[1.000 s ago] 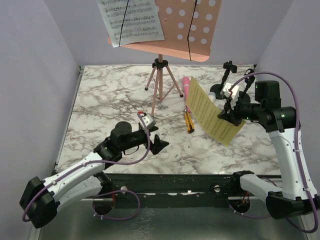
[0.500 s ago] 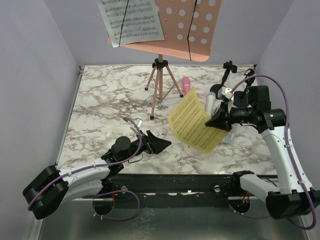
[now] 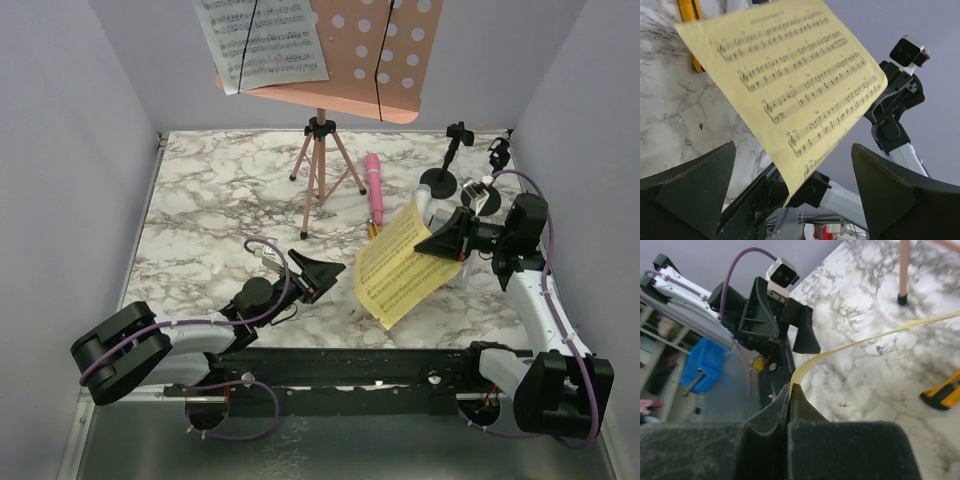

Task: Pack up the instrument practice props

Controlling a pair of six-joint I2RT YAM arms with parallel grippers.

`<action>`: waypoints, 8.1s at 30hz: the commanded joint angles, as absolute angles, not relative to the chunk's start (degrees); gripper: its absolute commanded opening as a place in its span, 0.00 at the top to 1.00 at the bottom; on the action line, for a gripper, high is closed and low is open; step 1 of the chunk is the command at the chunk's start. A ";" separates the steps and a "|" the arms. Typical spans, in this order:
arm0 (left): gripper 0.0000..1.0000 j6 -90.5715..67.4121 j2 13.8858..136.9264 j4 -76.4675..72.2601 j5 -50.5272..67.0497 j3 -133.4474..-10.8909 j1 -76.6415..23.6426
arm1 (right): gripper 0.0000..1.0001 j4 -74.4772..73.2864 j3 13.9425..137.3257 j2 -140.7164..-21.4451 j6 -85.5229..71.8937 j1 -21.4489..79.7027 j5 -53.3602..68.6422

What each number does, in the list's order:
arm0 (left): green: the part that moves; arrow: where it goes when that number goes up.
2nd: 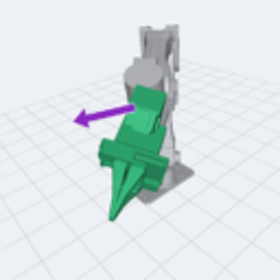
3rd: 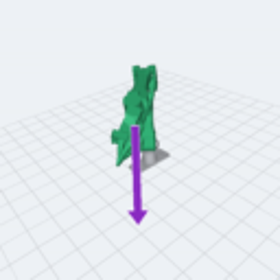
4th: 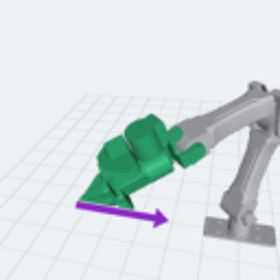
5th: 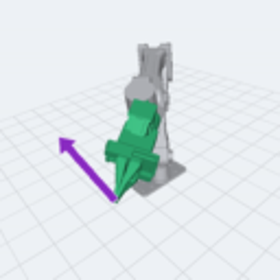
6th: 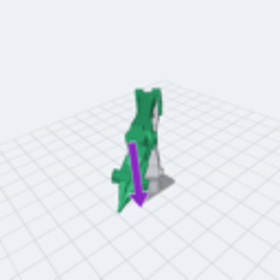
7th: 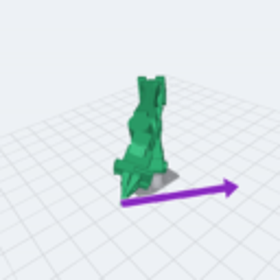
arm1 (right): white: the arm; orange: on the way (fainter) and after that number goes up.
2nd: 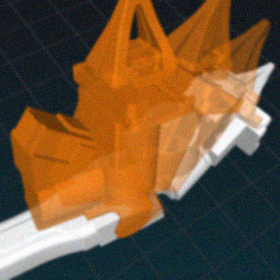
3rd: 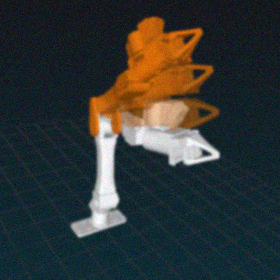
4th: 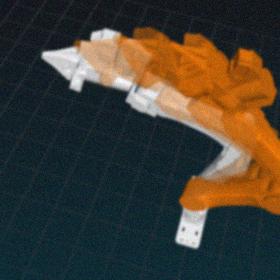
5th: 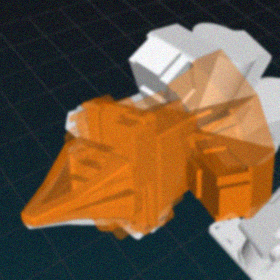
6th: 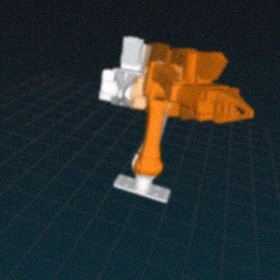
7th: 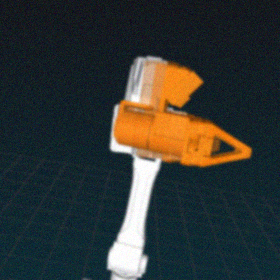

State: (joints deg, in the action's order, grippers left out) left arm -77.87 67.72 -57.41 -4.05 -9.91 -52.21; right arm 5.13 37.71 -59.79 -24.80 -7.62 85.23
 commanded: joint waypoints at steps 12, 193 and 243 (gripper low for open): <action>0.01 -99.88 87.91 -71.92 -8.41 -15.31 -55.51 | 1.00 19.59 37.74 -59.01 -39.61 -7.82 92.25; 1.00 -19.84 90.03 -4.93 17.17 -71.44 6.50 | 0.00 -18.73 38.36 -48.56 11.27 -11.67 59.34; 0.04 -46.61 77.26 -22.59 33.73 -57.35 20.32 | 0.01 -17.40 37.13 -49.31 11.49 -11.70 58.01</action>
